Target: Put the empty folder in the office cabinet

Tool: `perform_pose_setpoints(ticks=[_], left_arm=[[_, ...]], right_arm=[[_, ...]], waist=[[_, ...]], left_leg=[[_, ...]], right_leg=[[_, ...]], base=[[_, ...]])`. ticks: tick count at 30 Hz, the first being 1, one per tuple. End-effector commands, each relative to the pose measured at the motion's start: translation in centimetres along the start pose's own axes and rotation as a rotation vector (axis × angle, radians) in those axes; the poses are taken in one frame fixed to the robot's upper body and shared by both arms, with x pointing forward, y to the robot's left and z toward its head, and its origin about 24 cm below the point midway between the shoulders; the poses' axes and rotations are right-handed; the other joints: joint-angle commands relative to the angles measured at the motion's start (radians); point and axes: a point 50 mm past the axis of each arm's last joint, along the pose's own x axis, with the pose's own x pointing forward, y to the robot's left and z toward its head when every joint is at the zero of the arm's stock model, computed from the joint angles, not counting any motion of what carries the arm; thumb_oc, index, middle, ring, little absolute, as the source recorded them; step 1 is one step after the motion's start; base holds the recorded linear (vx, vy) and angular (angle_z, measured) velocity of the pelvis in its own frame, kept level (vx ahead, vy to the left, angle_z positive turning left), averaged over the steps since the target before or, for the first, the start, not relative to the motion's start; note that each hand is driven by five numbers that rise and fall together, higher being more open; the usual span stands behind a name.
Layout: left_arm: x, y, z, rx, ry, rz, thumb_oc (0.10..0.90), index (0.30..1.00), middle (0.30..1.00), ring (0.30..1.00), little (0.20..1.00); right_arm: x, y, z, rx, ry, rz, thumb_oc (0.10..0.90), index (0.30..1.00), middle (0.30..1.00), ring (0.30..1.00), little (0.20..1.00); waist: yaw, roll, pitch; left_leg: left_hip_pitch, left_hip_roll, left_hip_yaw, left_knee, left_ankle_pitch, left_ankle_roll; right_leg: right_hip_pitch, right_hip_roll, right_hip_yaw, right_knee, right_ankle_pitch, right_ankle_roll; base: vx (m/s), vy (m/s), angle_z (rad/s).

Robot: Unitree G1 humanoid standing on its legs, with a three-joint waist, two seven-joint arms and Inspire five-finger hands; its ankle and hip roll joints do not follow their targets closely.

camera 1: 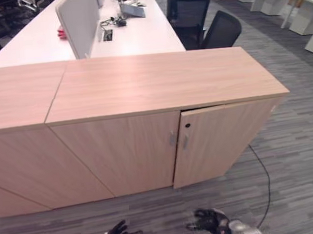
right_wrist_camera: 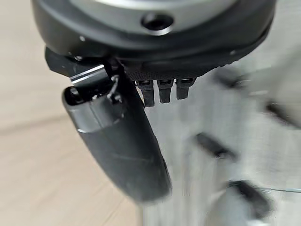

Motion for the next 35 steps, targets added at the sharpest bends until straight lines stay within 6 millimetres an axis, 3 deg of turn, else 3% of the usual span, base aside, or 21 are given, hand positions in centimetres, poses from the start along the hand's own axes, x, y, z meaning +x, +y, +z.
perform_pose_setpoints(ticks=[1,3,4,5,6,8,9,10,11,12,13,16,17,19,24,29,35], left_arm=[[0.6,0.6,3.5,-0.035,-0.131,0.032,0.8,0.9,0.9,0.9,0.9],[1.1,0.1,3.0,-0.043,-0.084,0.034,0.8,0.9,0.9,0.9,0.9],[1.1,-0.5,2.1,-0.162,-0.042,0.004,0.8,0.9,0.9,0.9,0.9],[1.1,-1.0,1.6,-0.228,-0.029,-0.021,0.8,0.9,0.9,0.9,0.9],[1.1,-1.0,1.6,-0.228,-0.03,-0.021,0.8,0.9,0.9,0.9,0.9],[1.0,-1.9,-0.1,-0.281,0.038,-0.028,0.8,0.9,0.9,0.9,0.9],[0.6,-2.3,-2.5,-0.314,0.129,0.001,0.8,0.9,0.9,0.9,0.9],[0.4,-2.4,-3.4,-0.327,0.157,0.011,0.8,0.9,0.9,0.9,0.9],[0.4,-2.4,-3.4,-0.327,0.156,0.011,0.8,0.9,0.9,0.9,0.9],[-0.2,-2.6,-5.5,-0.332,0.235,0.03,0.8,0.9,0.9,0.9,0.9],[-0.4,-2.6,-6.0,-0.314,0.26,0.032,0.8,0.9,0.9,0.9,0.9],[-0.3,-2.6,-6.1,-0.223,0.273,0.006,0.8,0.9,0.9,0.9,0.9],[-0.3,-2.6,-6.0,-0.122,0.268,-0.028,0.8,0.9,0.9,0.9,0.9],[-0.2,-2.5,-5.8,-0.096,0.256,-0.027,0.8,0.9,0.9,0.9,0.9],[0.4,-2.5,-3.3,0.135,0.134,-0.04,0.8,0.9,0.9,0.9,0.9],[0.5,-3.4,-2.2,0.204,0.075,-0.086,0.8,0.9,0.9,0.9,0.9],[0.4,-3.6,-2.3,0.209,0.072,-0.098,0.8,0.9,0.9,0.9,0.9]], right_arm=[[0.2,-0.1,1.9,0.242,-0.077,-0.094,0.8,0.9,0.9,0.9,0.9],[-0.4,-2.8,0.1,0.345,-0.034,-0.237,0.8,0.9,0.9,0.9,0.9],[-0.8,-4.1,-1.1,0.282,0.023,-0.302,0.8,0.9,0.9,0.9,0.9],[-0.9,-4.5,-1.5,0.3,0.032,-0.316,0.8,0.9,0.9,0.9,0.9],[-0.9,-4.5,-1.5,0.3,0.032,-0.316,0.8,0.9,0.9,0.9,0.9],[-1.0,-4.7,-1.8,0.488,-0.002,-0.303,0.8,0.9,0.9,0.9,0.9],[-1.1,-4.7,-2.6,0.667,-0.03,-0.302,0.8,0.9,0.9,0.9,0.9],[-1.3,-5.1,-3.0,0.72,-0.037,-0.323,0.8,0.9,0.9,0.9,0.9],[-1.3,-5.1,-3.0,0.72,-0.037,-0.323,0.8,0.9,0.9,0.9,0.9],[-1.6,-5.7,-4.0,0.798,-0.028,-0.37,0.8,0.9,0.9,0.9,0.9],[-1.6,-5.6,-4.3,0.801,-0.012,-0.379,0.8,0.9,0.9,0.9,0.9],[-1.6,-5.5,-4.2,0.764,-0.01,-0.367,0.8,0.9,0.9,0.9,0.9],[-1.5,-5.4,-3.7,0.67,-0.011,-0.345,0.8,0.9,0.9,0.9,0.9],[-1.4,-5.3,-3.5,0.634,-0.013,-0.335,0.8,0.9,0.9,0.9,0.9],[-1.2,-5.2,-1.2,0.515,-0.079,-0.318,0.8,0.9,0.9,0.9,0.9],[-1.2,-5.3,-0.8,0.477,-0.08,-0.326,0.8,0.9,0.9,0.9,0.9],[-1.7,-6.6,-2.4,0.509,-0.035,-0.383,0.8,0.9,0.9,0.9,0.9]], waist=[[0.017,-0.066,0.038],[0.005,-0.063,0.059],[-0.006,-0.064,0.072],[-0.007,-0.057,0.077],[-0.01,-0.059,0.072],[-0.031,-0.055,0.071],[-0.051,-0.045,0.064],[-0.057,-0.039,0.059],[-0.059,-0.043,0.057],[-0.063,-0.029,0.049],[-0.066,-0.024,0.046],[-0.073,-0.021,0.04],[-0.077,-0.013,0.026],[-0.078,-0.009,0.02],[-0.088,0.017,-0.029],[-0.085,0.035,-0.052],[-0.081,0.045,-0.067]], left_leg=[[-0.075,-0.025,0.001,0.165,-0.082,0.003],[-0.134,-0.039,0.015,0.254,-0.099,-0.002],[-0.175,-0.058,0.08,0.339,-0.12,0.011],[-0.197,-0.063,0.121,0.406,-0.144,0.024],[-0.203,-0.066,0.119,0.404,-0.139,0.024],[-0.223,-0.075,0.189,0.485,-0.157,0.047],[-0.215,-0.073,0.252,0.503,-0.19,0.069],[-0.197,-0.071,0.273,0.466,-0.206,0.078],[-0.198,-0.075,0.273,0.458,-0.197,0.079],[-0.164,-0.07,0.29,0.401,-0.204,0.083],[-0.167,-0.079,0.282,0.395,-0.193,0.081],[-0.165,-0.093,0.275,0.362,-0.178,0.074],[-0.124,-0.094,0.275,0.271,-0.164,0.07],[-0.109,-0.095,0.264,0.233,-0.154,0.07],[-0.026,-0.073,0.216,0.025,-0.077,0.062],[0.016,-0.073,0.201,-0.019,-0.07,0.067],[0.033,-0.064,0.191,-0.048,-0.06,0.06]], right_leg=[[0.067,-0.005,0.026,0.01,-0.149,0.026],[0.071,-0.006,-0.004,0.01,-0.159,0.019],[0.079,-0.018,-0.029,0.009,-0.161,0.016],[0.086,-0.017,-0.035,0.008,-0.161,0.013],[0.081,-0.019,-0.038,0.008,-0.16,0.014],[0.079,-0.02,-0.039,0.008,-0.153,0.008],[0.081,-0.013,-0.049,0.008,-0.16,0.004],[0.081,-0.01,-0.058,0.008,-0.161,0.005],[0.077,-0.014,-0.059,0.008,-0.159,0.006],[0.082,-0.01,-0.079,0.008,-0.159,0.009],[0.079,-0.016,-0.084,0.008,-0.152,0.01],[0.07,-0.033,-0.101,0.008,-0.137,0.021],[0.059,-0.046,-0.106,0.008,-0.118,0.035],[0.056,-0.051,-0.107,0.008,-0.111,0.04],[0.038,-0.058,-0.118,0.008,-0.102,0.06],[0.047,-0.055,-0.113,0.008,-0.116,0.065],[0.06,-0.059,-0.125,0.008,-0.129,0.068]], base=[[-0.08,-0.102,0.18],[-0.1,-0.069,0.46],[-0.13,-0.035,0.68],[-0.11,-0.011,0.7],[-0.06,0.0,0.57],[-0.04,0.013,0.22],[0.01,0.034,-0.03],[0.02,0.025,0.03],[0.05,0.048,0.01],[0.03,0.074,-0.17],[0.04,0.073,0.05],[0.01,0.094,0.8],[0.02,0.11,0.71],[0.02,0.098,0.31],[0.04,0.094,0.11],[0.05,0.066,0.03],[0.04,0.047,0.02]])
